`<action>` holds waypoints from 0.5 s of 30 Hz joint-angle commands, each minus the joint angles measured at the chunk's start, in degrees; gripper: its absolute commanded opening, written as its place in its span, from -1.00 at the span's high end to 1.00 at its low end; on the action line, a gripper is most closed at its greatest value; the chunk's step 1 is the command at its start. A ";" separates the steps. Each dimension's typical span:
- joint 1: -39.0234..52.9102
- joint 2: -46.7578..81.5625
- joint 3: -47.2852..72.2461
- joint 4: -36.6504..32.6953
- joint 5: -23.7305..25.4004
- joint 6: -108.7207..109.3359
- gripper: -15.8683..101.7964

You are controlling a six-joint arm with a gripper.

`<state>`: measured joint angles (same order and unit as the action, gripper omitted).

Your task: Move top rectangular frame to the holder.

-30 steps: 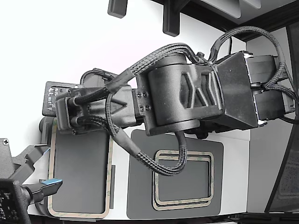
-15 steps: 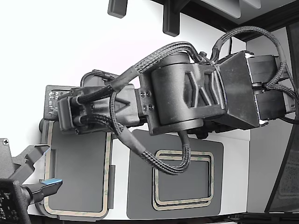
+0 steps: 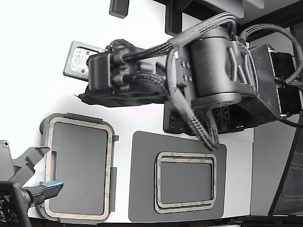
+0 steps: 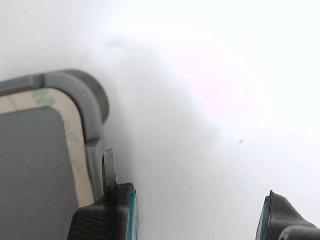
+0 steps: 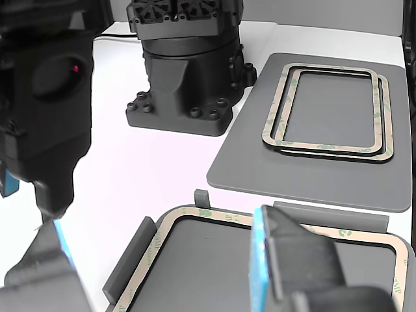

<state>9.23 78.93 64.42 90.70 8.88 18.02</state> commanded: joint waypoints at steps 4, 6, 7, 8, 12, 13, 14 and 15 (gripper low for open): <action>-4.57 17.58 14.77 -8.53 1.41 -2.81 -0.97; -6.33 24.61 21.80 -12.48 1.76 -2.55 -0.97; -7.38 28.48 25.84 -14.77 1.58 -2.55 -0.97; -8.53 32.70 30.06 -17.40 0.88 -3.52 -0.97; -12.48 48.08 46.58 -26.19 -2.64 -7.91 -0.97; -13.27 51.77 50.62 -28.56 -3.34 -8.26 -0.97; -14.24 55.37 54.67 -31.11 -4.39 -8.79 -0.97; -14.77 58.45 58.18 -33.31 -5.01 -9.23 -0.97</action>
<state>-3.60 122.08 108.11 63.98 4.83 9.40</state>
